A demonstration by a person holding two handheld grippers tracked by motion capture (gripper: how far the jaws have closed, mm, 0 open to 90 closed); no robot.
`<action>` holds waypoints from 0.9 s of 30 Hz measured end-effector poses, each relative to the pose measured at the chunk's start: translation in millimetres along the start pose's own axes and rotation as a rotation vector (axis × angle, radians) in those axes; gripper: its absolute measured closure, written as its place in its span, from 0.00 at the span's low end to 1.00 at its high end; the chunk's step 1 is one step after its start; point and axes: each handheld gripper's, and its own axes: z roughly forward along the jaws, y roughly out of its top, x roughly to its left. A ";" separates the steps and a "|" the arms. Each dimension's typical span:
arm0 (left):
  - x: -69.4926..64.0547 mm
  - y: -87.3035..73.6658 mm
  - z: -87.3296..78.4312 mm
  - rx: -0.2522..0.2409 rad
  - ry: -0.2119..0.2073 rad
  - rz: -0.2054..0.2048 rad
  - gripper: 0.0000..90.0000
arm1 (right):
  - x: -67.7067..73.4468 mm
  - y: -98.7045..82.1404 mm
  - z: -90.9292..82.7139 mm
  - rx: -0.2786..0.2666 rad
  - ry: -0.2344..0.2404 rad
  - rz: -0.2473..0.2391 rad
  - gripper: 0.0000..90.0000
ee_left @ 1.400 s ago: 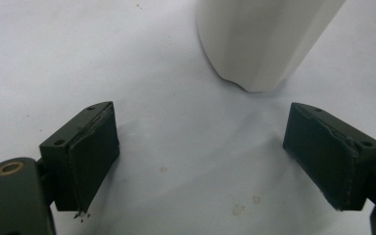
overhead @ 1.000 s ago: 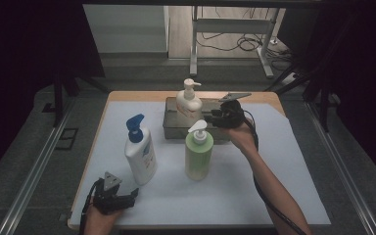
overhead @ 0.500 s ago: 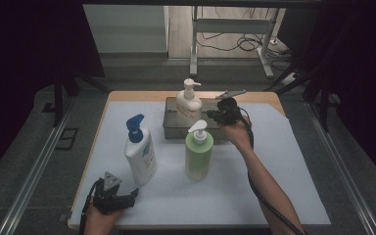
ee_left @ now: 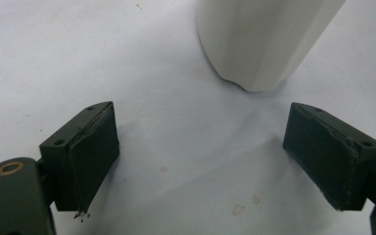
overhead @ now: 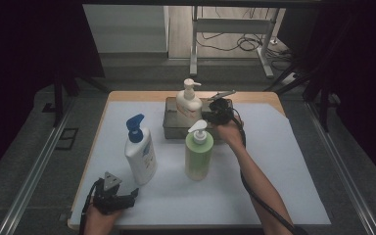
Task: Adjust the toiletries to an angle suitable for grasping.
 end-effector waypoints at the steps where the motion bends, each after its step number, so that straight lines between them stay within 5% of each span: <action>1: 0.0 0.0 0.0 0.000 0.000 0.000 0.14 | -0.3 0.2 1.8 0.000 0.008 0.001 0.99; 27: -0.1 0.2 0.1 0.001 0.000 -0.001 0.14 | 12.0 3.6 23.4 0.040 0.049 -0.001 0.99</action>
